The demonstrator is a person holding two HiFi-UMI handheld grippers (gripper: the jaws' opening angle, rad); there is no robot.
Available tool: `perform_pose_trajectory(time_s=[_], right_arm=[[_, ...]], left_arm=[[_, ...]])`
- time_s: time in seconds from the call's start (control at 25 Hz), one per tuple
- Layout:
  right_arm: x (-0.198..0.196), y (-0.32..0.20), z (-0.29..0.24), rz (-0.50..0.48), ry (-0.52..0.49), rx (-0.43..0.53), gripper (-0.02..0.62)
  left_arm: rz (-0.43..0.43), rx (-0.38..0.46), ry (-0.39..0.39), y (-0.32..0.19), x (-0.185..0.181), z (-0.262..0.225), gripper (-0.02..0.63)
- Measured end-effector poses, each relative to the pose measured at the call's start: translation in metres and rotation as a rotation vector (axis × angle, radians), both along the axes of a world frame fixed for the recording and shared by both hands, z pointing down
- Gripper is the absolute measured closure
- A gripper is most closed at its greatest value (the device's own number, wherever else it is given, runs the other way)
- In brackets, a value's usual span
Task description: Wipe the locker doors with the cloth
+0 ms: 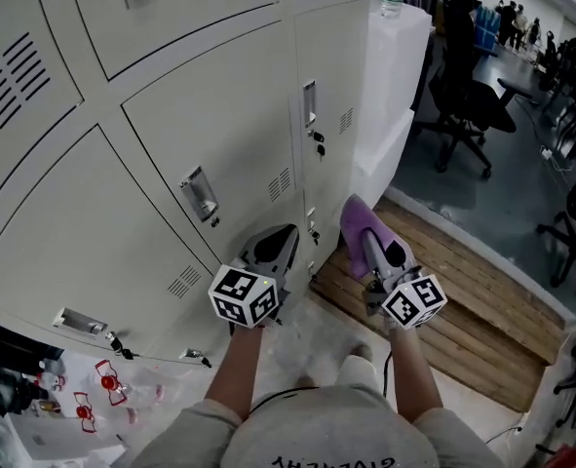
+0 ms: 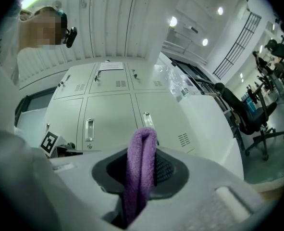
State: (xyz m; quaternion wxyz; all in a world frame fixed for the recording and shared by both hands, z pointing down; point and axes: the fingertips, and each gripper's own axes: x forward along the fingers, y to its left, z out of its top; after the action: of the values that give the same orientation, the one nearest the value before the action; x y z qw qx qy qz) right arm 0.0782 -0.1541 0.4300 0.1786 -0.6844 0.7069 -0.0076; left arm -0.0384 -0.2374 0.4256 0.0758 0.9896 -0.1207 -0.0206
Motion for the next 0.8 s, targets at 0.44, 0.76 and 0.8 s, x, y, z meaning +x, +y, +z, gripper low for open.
perform_pose_trajectory(time_s=[0.44,0.76,0.8], right_arm=[[0.038,-0.091,-0.095,-0.29,0.237,0.119,0.54],[0.054,-0.146,-0.163,-0.487,0.296,0.239,0.54],[0.054,-0.151,-0.17,-0.508,0.307,0.251,0.54]], left_arm=[[-0.153,0.054,0.011,-0.054,0.061,-0.051,0.607],[-0.287,0.079,0.005,-0.081,0.083,-0.08,0.607],[-0.298,0.079,0.004,-0.083,0.085,-0.082,0.607]])
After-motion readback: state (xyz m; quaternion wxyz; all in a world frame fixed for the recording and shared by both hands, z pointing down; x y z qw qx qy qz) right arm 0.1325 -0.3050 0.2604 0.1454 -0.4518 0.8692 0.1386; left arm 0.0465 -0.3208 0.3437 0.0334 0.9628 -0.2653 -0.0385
